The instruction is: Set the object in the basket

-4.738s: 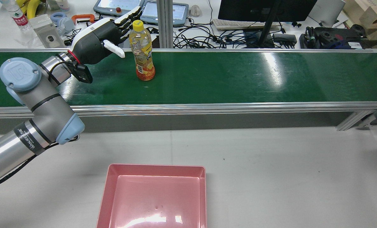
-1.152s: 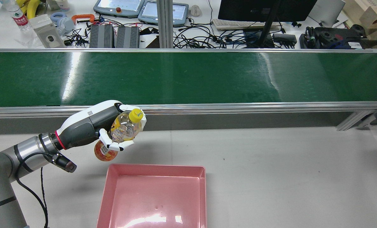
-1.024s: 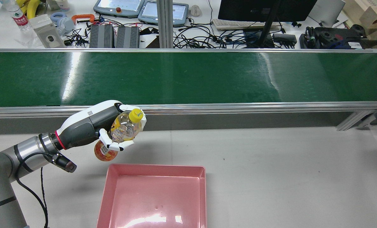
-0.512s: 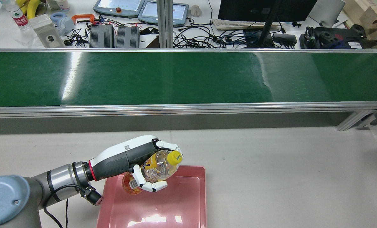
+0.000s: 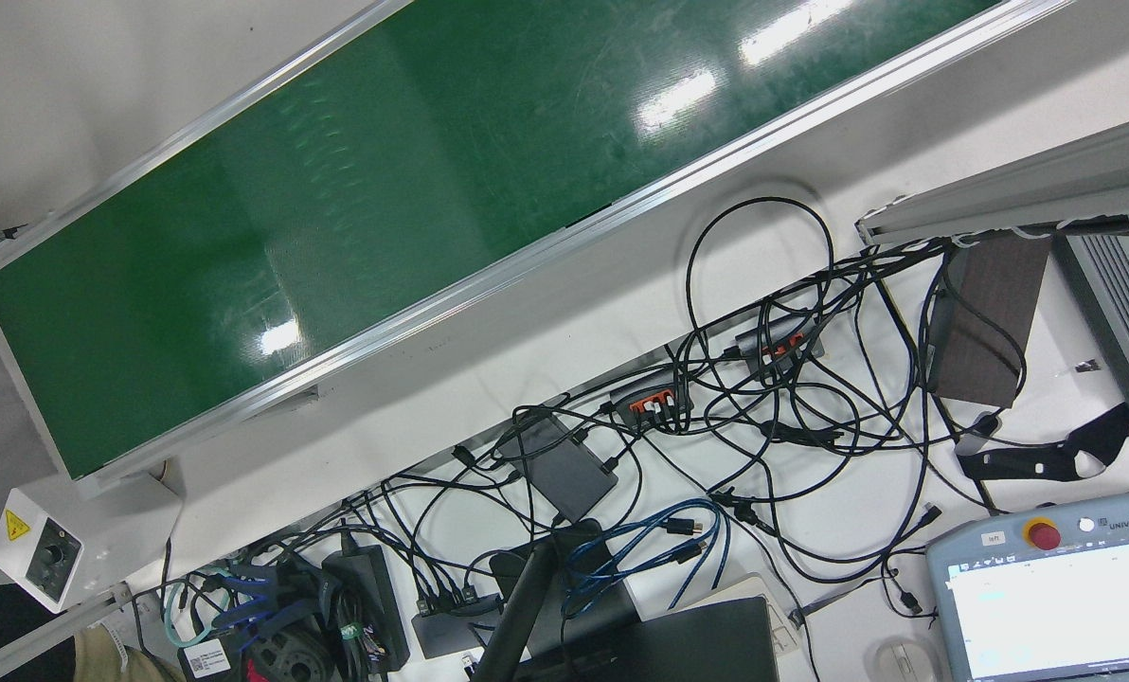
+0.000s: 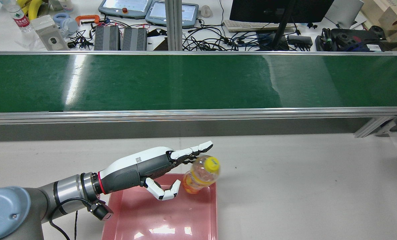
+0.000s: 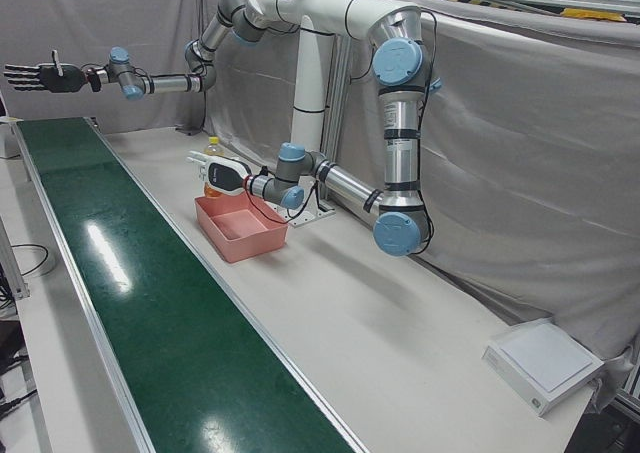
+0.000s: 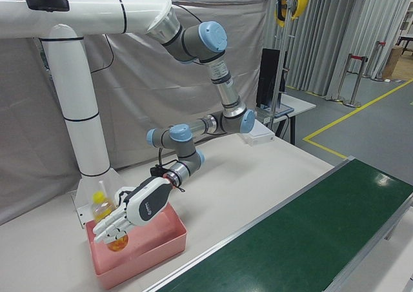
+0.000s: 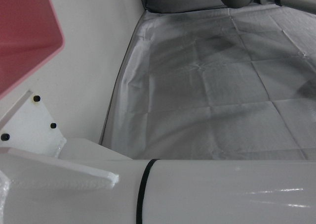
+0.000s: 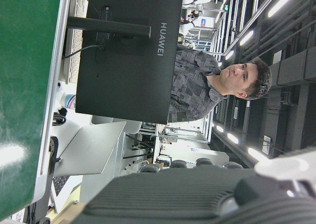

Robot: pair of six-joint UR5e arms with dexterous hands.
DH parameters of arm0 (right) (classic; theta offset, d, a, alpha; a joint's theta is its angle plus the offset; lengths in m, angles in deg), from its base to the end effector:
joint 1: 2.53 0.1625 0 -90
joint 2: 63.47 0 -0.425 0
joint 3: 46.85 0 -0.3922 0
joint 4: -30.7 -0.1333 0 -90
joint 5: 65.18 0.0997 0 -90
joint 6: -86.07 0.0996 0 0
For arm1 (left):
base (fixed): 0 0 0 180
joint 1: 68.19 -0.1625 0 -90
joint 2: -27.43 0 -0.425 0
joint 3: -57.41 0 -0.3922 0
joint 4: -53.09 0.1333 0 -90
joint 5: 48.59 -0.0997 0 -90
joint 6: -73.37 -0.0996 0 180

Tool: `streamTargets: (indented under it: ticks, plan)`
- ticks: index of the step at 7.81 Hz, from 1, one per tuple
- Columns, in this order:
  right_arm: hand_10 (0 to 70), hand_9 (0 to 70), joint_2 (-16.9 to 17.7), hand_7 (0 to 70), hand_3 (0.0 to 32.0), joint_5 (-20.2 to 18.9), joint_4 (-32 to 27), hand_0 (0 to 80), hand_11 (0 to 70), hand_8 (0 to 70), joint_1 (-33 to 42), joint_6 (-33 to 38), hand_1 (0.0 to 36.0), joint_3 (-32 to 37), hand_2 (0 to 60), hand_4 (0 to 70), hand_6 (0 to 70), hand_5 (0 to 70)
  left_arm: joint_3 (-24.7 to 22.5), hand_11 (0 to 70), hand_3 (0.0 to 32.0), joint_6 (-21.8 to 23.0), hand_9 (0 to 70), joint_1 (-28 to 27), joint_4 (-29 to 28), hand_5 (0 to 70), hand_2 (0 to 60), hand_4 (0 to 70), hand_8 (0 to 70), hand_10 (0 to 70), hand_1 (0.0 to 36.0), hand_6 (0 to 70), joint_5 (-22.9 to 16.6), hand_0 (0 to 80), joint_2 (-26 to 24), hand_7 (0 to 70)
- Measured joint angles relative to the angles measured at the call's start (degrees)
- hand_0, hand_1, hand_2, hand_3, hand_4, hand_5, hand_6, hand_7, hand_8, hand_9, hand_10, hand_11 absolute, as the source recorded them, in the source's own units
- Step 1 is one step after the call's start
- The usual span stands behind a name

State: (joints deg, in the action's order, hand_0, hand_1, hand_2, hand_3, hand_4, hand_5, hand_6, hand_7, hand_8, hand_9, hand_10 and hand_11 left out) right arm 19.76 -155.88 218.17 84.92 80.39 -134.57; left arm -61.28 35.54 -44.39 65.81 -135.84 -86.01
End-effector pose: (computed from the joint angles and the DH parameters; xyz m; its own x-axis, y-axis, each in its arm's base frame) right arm 0.1081 -0.5407 0.6586 -0.9933 0.0615 0.0982 -0.1011 -0.0461 -0.9938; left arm 0.4475 -0.3483 0.2567 -0.7014 -0.5529 -0.4498 -0.1908 0.7537 -0.6289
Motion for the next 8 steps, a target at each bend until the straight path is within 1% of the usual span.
streamTargets:
  ticks: [1,5,8]
  plan:
    - [0.0,0.0,0.00,0.0,0.0,0.00,0.00,0.0,0.0,0.0,0.00,0.00,0.0,0.00,0.0,0.0,0.0,0.0,-0.23,10.7,0.0,0.03,0.5,0.00,-0.58,0.0,0.0,4.6,0.0,6.4,3.7,3.1,-0.60,52.7,0.01,2.2]
    - [0.0,0.0,0.00,0.0,0.0,0.00,0.00,0.0,0.0,0.0,0.00,0.02,0.0,0.00,0.0,0.0,0.0,0.0,-0.98,10.3,0.0,0.08,1.0,0.02,-0.61,1.0,0.0,3.6,0.0,6.0,4.4,2.8,-0.95,51.9,-0.20,1.8]
    - [0.0,0.0,0.00,0.0,0.0,0.00,0.00,0.0,0.0,0.0,0.00,-0.02,0.0,0.00,0.0,0.0,0.0,0.0,-3.31,9.6,0.0,0.37,1.4,1.16,1.88,1.9,0.0,2.9,0.0,5.6,4.7,2.5,-0.94,51.2,-0.09,1.7]
